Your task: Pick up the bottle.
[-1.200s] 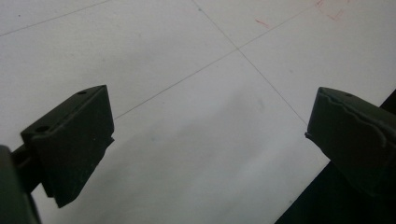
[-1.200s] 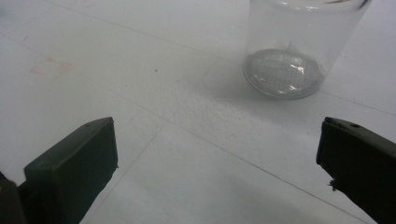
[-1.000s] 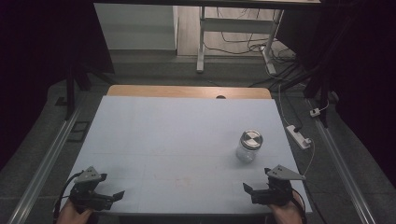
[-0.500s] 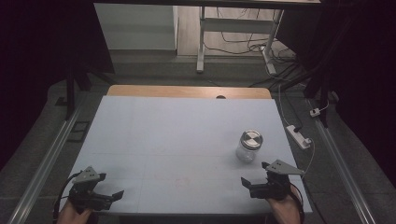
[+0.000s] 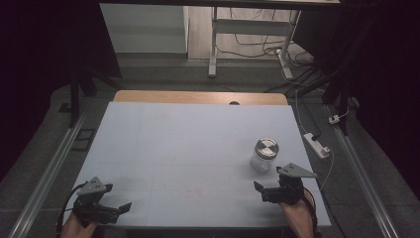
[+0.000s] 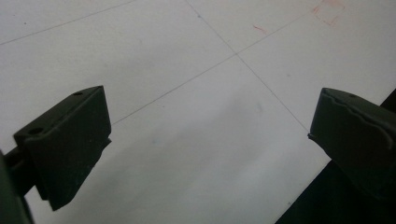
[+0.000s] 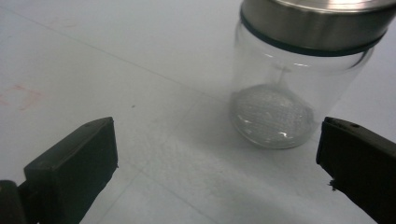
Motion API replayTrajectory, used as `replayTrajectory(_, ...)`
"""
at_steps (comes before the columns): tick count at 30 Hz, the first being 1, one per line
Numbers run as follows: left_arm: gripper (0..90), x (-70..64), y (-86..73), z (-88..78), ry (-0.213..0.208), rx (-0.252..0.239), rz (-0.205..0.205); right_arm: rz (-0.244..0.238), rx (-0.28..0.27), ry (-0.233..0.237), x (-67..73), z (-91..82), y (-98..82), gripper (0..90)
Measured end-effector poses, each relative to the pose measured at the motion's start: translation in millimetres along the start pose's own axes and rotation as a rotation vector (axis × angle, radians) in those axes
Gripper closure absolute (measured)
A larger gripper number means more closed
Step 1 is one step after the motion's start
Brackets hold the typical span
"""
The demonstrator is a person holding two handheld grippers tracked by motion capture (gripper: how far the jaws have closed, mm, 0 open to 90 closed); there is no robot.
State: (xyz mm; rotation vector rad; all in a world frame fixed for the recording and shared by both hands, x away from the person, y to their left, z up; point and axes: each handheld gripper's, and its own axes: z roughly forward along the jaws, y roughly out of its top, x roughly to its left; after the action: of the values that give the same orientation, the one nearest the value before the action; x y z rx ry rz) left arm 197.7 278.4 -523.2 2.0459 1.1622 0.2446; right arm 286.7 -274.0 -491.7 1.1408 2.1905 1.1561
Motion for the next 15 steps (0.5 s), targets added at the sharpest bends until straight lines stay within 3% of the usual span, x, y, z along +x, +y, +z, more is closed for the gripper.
replayTrajectory(9, 0.0, -0.8, 0.2, 0.5, 0.002, 0.002, 0.008, 0.039, -0.014, -0.046, -17.3, 15.3, 3.0, 0.0)
replayTrajectory(15, 0.0, -0.8, 0.2, 0.4, 0.004, 0.001, 0.006, 0.08, -0.034, -0.037, -22.8, 22.6, 7.3, 0.0)
